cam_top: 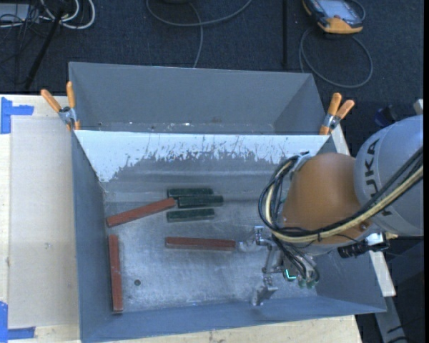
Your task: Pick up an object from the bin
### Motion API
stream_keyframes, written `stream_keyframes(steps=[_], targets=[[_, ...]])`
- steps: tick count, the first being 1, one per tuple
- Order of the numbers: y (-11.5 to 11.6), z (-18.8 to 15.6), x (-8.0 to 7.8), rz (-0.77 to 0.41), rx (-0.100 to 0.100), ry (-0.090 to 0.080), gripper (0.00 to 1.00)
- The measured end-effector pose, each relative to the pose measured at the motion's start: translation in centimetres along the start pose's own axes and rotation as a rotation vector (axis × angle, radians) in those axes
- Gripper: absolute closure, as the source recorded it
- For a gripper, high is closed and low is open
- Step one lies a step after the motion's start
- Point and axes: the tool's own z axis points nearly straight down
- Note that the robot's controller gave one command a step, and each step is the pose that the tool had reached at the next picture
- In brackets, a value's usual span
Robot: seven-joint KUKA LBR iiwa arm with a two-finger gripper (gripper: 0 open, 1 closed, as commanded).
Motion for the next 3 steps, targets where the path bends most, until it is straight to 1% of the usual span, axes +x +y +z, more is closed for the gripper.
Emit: stream_keyframes(steps=[1, 2, 3], targets=[[0.0, -0.3, -0.2, 0.0, 0.0, -0.008, 0.0], [5.0, 4.5, -5.4, 0.184, -0.002, -0.014, 0.0], [5.9, 0.8, -6.3, 0.025, 0.001, -0.006, 0.0]])
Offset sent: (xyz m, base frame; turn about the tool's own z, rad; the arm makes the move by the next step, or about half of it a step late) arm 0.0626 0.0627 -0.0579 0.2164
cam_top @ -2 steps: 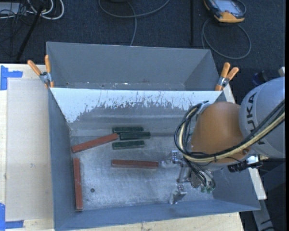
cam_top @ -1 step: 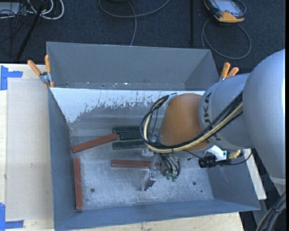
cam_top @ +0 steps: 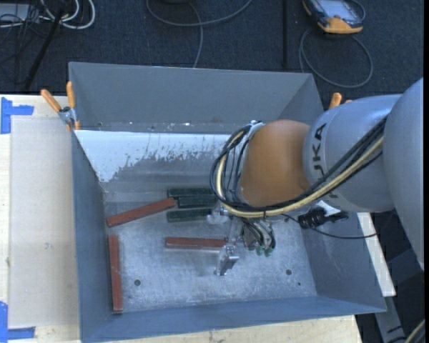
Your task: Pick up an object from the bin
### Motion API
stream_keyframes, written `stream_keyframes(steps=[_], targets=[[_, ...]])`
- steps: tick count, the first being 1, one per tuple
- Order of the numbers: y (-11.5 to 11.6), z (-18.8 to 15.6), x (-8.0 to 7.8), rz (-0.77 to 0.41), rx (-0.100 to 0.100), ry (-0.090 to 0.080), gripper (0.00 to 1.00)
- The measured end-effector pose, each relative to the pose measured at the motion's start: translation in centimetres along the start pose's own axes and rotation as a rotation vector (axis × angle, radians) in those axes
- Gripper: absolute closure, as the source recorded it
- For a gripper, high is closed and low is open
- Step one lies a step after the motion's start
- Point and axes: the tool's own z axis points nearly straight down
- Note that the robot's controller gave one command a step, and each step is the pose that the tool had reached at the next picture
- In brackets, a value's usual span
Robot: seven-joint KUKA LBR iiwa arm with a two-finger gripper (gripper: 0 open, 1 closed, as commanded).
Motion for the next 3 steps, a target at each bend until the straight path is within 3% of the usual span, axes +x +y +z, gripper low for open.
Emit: stream_keyframes(steps=[1, 2, 3], targets=[[1.0, -0.8, 0.1, 0.128, -0.002, -0.004, 0.0], [2.0, 3.3, 0.0, 0.103, -0.001, -0.003, 0.0], [2.5, 4.2, -1.3, 0.257, -0.004, -0.011, 1.0]])
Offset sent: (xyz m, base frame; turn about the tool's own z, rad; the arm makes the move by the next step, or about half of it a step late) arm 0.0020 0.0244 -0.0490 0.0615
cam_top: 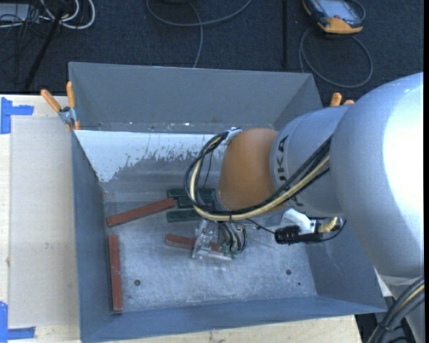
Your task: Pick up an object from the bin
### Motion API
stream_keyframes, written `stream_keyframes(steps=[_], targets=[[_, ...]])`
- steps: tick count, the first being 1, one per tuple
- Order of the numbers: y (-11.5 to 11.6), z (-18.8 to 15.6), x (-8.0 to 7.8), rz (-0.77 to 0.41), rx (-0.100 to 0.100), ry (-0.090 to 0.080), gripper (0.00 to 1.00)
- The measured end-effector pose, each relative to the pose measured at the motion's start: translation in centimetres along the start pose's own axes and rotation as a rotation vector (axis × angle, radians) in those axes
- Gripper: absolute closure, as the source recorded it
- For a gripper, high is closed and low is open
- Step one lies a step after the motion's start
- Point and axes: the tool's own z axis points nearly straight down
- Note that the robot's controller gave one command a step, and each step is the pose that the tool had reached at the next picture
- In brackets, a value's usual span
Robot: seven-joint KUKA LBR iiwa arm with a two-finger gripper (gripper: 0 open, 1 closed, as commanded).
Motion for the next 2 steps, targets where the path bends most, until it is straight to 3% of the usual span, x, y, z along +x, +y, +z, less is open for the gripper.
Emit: stream_keyframes(steps=[2], targets=[[-0.01, -0.15, 0.03, -0.001, 0.0, 0.001, 1.0]])
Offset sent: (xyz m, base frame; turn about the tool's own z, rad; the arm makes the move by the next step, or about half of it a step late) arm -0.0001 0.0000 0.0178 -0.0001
